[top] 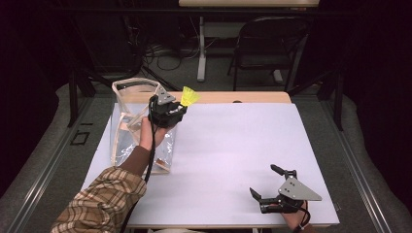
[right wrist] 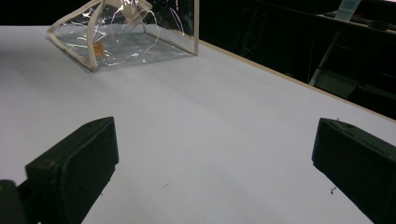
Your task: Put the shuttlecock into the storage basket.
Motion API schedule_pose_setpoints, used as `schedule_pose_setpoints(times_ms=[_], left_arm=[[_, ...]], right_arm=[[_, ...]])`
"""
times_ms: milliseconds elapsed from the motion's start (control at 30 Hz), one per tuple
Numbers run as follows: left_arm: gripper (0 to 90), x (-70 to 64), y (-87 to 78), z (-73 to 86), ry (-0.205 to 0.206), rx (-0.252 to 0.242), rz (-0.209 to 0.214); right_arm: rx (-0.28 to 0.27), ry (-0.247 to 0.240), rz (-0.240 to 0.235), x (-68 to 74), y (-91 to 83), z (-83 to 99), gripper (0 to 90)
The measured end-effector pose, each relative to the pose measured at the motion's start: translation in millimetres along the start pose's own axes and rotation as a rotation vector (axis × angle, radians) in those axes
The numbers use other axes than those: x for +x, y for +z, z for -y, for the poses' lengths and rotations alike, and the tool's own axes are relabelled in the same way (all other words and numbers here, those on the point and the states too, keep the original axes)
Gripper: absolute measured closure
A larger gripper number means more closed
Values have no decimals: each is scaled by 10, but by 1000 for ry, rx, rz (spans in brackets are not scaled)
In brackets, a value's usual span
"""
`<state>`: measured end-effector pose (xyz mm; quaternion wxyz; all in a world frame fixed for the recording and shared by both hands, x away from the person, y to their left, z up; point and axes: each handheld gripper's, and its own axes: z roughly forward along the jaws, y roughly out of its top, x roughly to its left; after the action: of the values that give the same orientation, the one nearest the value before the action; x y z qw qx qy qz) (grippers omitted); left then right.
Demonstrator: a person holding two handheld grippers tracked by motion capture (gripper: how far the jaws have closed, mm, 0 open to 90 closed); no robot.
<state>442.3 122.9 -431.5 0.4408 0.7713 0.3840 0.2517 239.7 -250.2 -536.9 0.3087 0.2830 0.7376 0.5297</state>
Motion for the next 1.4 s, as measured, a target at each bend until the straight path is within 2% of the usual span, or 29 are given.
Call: schedule_pose_setpoints(times_ms=[967,1400], left_arm=[[647,182,-135,-313,14,-34,-25],[647,300,-239,-390,16,-44,-44]], right_arm=[[-3,1,3,-4,0,1,1],[-1,0,2,-2,2,1,0]])
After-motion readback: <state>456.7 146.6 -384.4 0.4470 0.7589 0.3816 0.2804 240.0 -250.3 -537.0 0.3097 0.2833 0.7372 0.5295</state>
